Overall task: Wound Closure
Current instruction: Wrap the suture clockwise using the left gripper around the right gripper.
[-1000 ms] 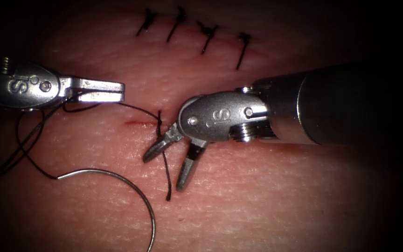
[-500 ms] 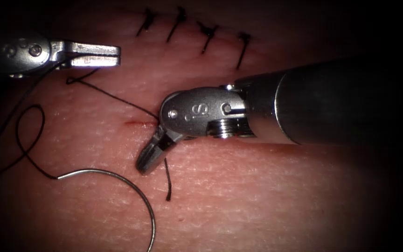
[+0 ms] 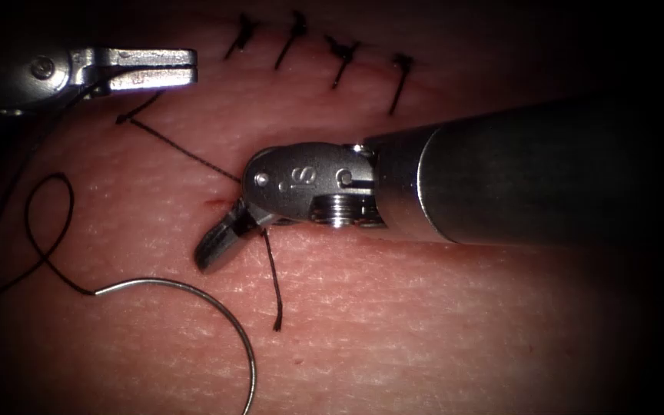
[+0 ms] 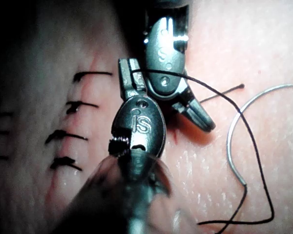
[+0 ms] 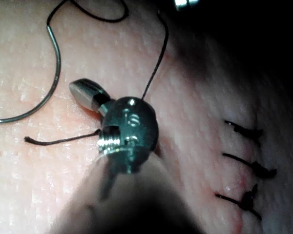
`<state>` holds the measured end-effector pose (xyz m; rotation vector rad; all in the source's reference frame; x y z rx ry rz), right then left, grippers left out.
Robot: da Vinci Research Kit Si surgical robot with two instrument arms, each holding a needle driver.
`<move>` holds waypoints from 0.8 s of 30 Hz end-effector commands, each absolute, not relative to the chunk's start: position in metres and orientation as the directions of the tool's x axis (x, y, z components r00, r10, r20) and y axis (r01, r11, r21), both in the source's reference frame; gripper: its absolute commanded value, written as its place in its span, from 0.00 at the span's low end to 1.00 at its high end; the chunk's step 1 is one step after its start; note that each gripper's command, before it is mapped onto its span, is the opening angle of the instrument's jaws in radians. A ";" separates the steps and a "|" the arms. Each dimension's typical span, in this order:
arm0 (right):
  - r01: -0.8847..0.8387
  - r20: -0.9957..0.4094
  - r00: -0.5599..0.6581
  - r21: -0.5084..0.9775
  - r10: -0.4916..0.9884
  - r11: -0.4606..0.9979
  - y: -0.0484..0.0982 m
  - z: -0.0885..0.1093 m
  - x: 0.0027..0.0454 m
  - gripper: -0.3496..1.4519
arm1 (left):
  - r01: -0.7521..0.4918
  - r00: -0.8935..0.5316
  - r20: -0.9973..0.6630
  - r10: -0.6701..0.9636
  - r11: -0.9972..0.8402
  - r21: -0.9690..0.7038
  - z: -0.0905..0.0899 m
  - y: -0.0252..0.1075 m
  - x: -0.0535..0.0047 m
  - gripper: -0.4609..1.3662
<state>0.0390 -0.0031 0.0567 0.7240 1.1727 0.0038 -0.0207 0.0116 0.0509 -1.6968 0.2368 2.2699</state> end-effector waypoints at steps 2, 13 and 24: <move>0.312 -0.826 0.399 0.531 0.398 0.788 -0.003 0.057 0.0392 0.00 | -0.332 -0.252 -0.959 0.131 -0.942 -0.042 0.051 0.012 -0.0210 0.06; 0.094 -0.784 0.292 0.593 0.548 0.799 -0.001 0.058 0.0419 0.00 | -0.325 -0.238 -0.966 0.104 -0.946 -0.021 0.049 0.010 -0.0228 0.06; 0.041 -0.734 0.218 0.665 0.643 0.745 -0.001 0.059 0.0456 0.00 | -0.311 -0.240 -0.969 0.060 -0.950 0.018 0.049 0.009 -0.0242 0.06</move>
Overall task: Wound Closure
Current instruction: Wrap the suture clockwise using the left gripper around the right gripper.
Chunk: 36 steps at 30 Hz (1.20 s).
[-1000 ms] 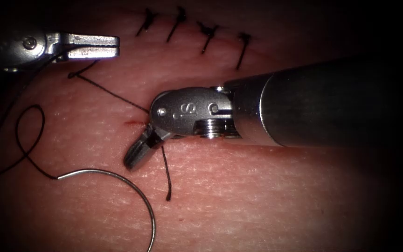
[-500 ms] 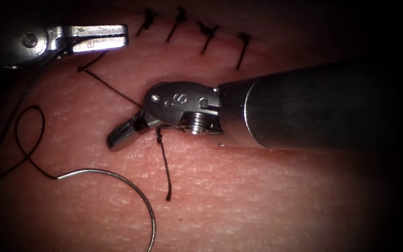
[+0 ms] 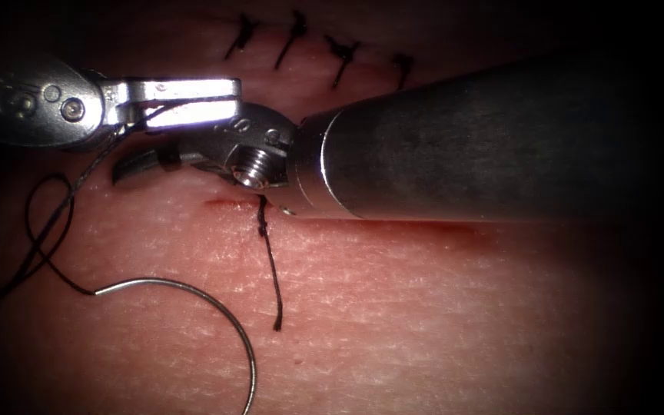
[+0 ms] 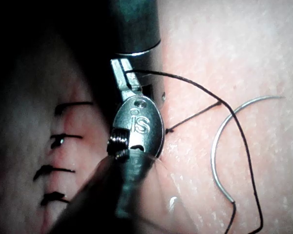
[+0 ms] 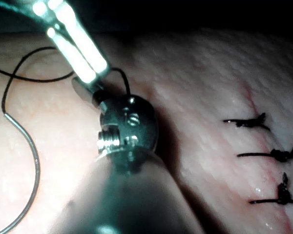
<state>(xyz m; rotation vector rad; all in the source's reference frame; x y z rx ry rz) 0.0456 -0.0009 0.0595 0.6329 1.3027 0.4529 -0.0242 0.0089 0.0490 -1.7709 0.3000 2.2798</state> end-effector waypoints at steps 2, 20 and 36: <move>0.039 -0.726 0.200 0.676 0.657 0.736 -0.001 0.059 0.0459 0.00 | -0.313 -0.237 -0.970 0.054 -0.949 0.024 0.049 0.009 -0.0242 0.06; 0.042 -0.669 -0.081 0.738 0.739 0.673 0.001 0.059 0.0446 0.00 | -0.273 -0.209 -0.978 0.014 -0.961 0.045 0.050 0.004 -0.0240 0.06; 0.163 -0.607 -0.238 0.745 0.758 0.647 0.004 0.057 0.0402 0.00 | -0.275 -0.176 -0.982 0.063 -0.961 -0.013 0.053 0.002 -0.0240 0.06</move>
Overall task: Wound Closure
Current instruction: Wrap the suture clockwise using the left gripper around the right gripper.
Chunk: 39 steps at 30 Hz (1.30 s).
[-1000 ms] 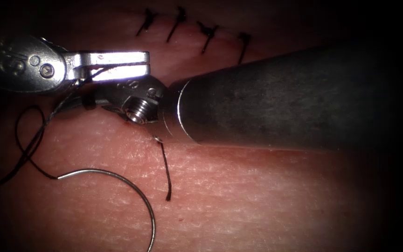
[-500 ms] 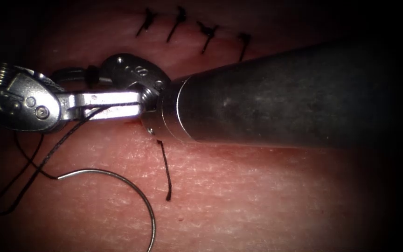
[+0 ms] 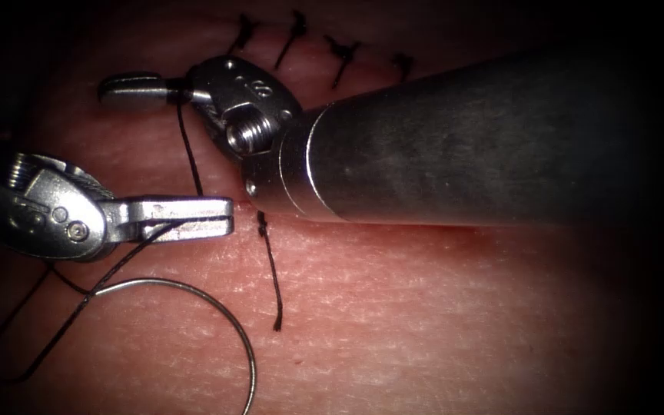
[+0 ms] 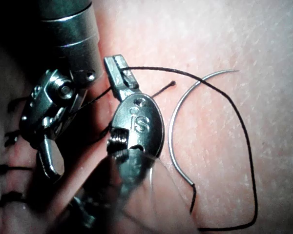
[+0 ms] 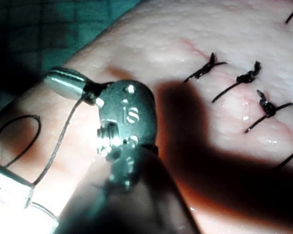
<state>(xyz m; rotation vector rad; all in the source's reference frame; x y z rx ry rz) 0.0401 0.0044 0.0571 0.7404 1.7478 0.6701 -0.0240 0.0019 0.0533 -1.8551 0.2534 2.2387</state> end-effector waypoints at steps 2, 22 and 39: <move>0.204 -0.594 -0.255 0.738 0.763 0.643 0.005 0.056 0.0393 0.00 | -0.276 -0.171 -0.983 0.074 -0.961 -0.025 0.054 0.002 -0.0239 0.06; 0.210 -0.593 -0.245 0.740 0.767 0.639 0.005 0.055 0.0338 0.00 | -0.262 -0.130 -0.974 0.185 -0.954 -0.146 0.062 0.005 -0.0241 0.06; 0.317 -0.665 -0.144 0.670 0.733 0.671 0.004 0.055 0.0334 0.00 | -0.211 -0.112 -0.968 0.226 -0.957 -0.199 0.066 0.006 -0.0247 0.06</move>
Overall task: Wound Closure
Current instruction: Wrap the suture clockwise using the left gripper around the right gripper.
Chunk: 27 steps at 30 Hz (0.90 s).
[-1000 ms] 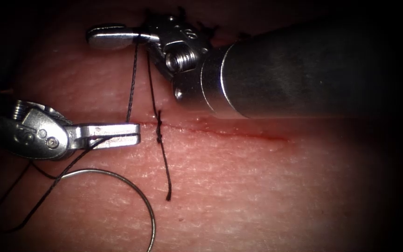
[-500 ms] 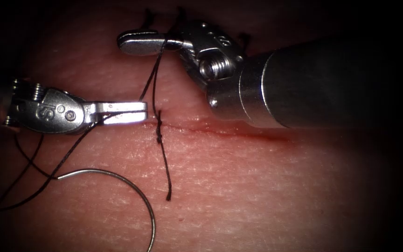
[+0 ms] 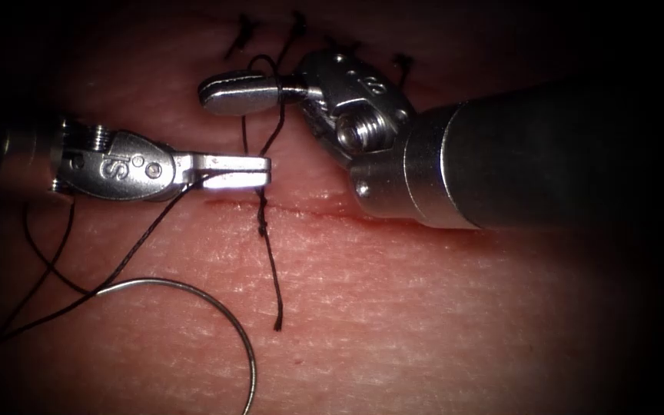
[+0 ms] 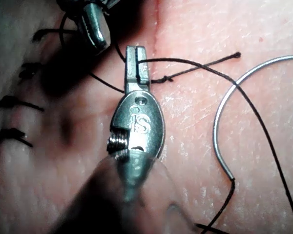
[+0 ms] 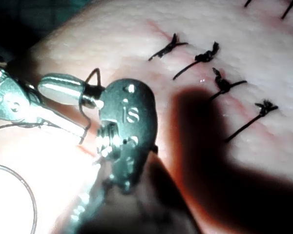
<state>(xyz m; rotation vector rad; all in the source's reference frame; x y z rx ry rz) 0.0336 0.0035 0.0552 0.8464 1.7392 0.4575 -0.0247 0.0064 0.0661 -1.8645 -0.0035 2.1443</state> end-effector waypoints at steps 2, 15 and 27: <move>0.348 -0.687 -0.119 0.648 0.717 0.678 0.004 0.055 0.0331 0.00 | -0.213 -0.109 -0.966 0.236 -0.954 -0.209 0.067 0.007 -0.0245 0.06; 0.530 -0.787 0.014 0.529 0.617 0.663 0.003 0.055 0.0328 0.00 | -0.188 -0.110 -0.959 0.261 -0.953 -0.237 0.068 0.008 -0.0238 0.06; 0.757 -0.886 0.175 0.400 0.429 0.517 0.001 0.056 0.0353 0.00 | -0.171 -0.109 -0.957 0.270 -0.953 -0.250 0.069 0.009 -0.0236 0.06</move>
